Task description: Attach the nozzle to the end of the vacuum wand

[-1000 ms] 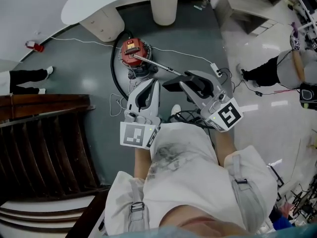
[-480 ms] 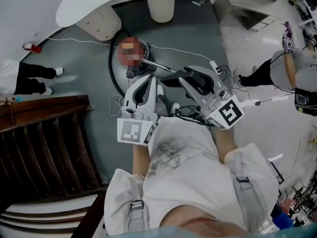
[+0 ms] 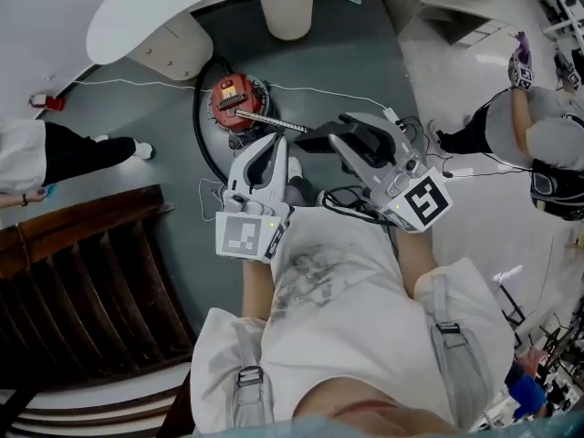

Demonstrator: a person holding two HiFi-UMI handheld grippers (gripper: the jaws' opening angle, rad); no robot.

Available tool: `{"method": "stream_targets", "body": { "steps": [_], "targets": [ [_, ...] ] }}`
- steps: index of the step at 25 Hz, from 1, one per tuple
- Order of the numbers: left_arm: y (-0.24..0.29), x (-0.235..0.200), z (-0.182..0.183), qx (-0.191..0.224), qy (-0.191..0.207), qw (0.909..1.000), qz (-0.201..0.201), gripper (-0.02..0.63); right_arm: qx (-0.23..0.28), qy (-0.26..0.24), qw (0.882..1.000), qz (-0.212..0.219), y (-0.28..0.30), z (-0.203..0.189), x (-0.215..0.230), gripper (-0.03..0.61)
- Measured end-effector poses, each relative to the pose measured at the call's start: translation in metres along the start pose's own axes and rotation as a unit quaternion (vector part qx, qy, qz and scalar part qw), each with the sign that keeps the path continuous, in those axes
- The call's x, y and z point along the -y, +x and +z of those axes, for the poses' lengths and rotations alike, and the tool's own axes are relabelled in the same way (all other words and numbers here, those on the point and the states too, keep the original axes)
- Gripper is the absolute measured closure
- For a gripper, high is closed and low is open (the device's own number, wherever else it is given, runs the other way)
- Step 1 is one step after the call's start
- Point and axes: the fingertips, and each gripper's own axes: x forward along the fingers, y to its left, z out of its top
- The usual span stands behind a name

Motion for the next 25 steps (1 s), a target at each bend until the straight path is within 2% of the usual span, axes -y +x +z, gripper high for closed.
{"method": "stream_targets", "body": {
  "steps": [5,10,14,19,25],
  "targets": [
    [0.030,-0.035,-0.003,-0.013,-0.001,0.9998,-0.013,0.609,0.002,0.018,1.000,-0.013,0.035,-0.002,0.030,0.463],
    [0.065,-0.090,-0.025,-0.034,-0.026,0.9986,-0.030,0.609,-0.011,0.031,0.999,-0.035,0.091,-0.023,0.067,0.463],
    [0.085,-0.124,-0.033,-0.032,-0.039,0.9981,-0.035,0.609,-0.017,0.029,0.999,-0.042,0.122,-0.037,0.085,0.463],
    [0.111,-0.159,-0.054,-0.045,-0.041,0.9971,-0.045,0.609,-0.028,0.030,0.998,-0.058,0.147,-0.059,0.114,0.463],
    [0.125,-0.180,-0.069,-0.049,-0.053,0.9968,-0.034,0.609,-0.042,0.031,0.997,-0.057,0.158,-0.078,0.128,0.463]
  ]
}}
